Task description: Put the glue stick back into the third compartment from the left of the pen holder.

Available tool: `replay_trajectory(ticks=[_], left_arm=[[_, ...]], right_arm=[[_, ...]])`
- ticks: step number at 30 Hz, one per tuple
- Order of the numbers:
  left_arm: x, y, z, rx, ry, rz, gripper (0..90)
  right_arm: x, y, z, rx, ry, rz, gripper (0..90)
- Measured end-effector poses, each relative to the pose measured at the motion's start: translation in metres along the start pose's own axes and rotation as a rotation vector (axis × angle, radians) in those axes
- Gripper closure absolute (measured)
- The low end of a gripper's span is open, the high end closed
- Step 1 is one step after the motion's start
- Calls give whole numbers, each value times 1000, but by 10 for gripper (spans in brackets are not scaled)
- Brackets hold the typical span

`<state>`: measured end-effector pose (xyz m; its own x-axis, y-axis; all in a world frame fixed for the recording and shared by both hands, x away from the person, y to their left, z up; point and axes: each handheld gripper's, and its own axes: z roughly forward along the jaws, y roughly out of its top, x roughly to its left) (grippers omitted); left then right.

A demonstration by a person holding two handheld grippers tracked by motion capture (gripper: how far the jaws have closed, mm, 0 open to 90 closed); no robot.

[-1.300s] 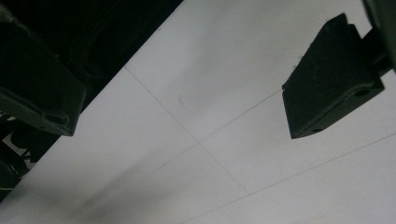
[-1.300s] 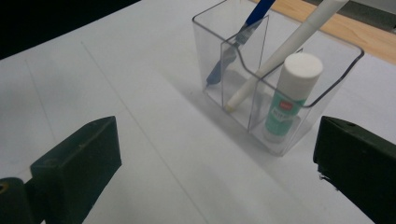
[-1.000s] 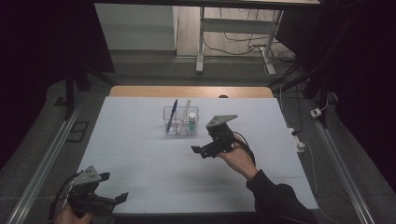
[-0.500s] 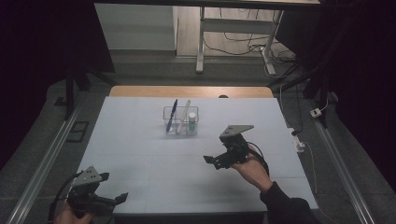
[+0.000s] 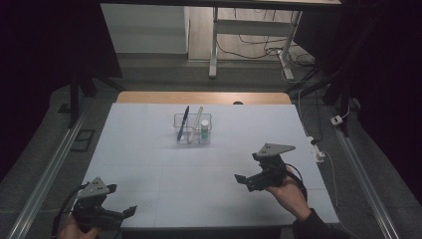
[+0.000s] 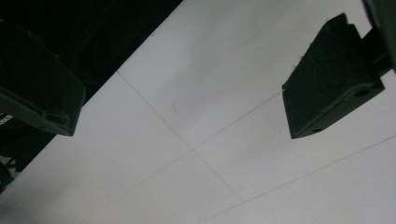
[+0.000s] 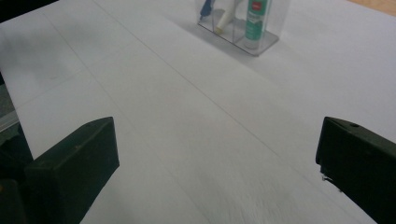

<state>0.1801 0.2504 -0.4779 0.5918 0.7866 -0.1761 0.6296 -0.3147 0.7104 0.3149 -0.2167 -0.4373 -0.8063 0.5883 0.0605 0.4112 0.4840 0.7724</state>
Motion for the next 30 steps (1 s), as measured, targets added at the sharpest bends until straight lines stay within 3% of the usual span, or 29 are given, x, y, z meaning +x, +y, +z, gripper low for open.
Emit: replay_trajectory(ticks=[7, 12, 30], left_arm=[[0, 0, 0, 1, -1, -2, 0], [1, 0, 0, 1, -1, -1, 0], [1, 0, -1, -6, -1, -8, 0]], right_arm=[[-6, -21, -25, 1, -58, 13, 0], [-10, -35, -37, 1, -79, 50, 0], [-10, -68, -65, 14, -132, 138, 0]])
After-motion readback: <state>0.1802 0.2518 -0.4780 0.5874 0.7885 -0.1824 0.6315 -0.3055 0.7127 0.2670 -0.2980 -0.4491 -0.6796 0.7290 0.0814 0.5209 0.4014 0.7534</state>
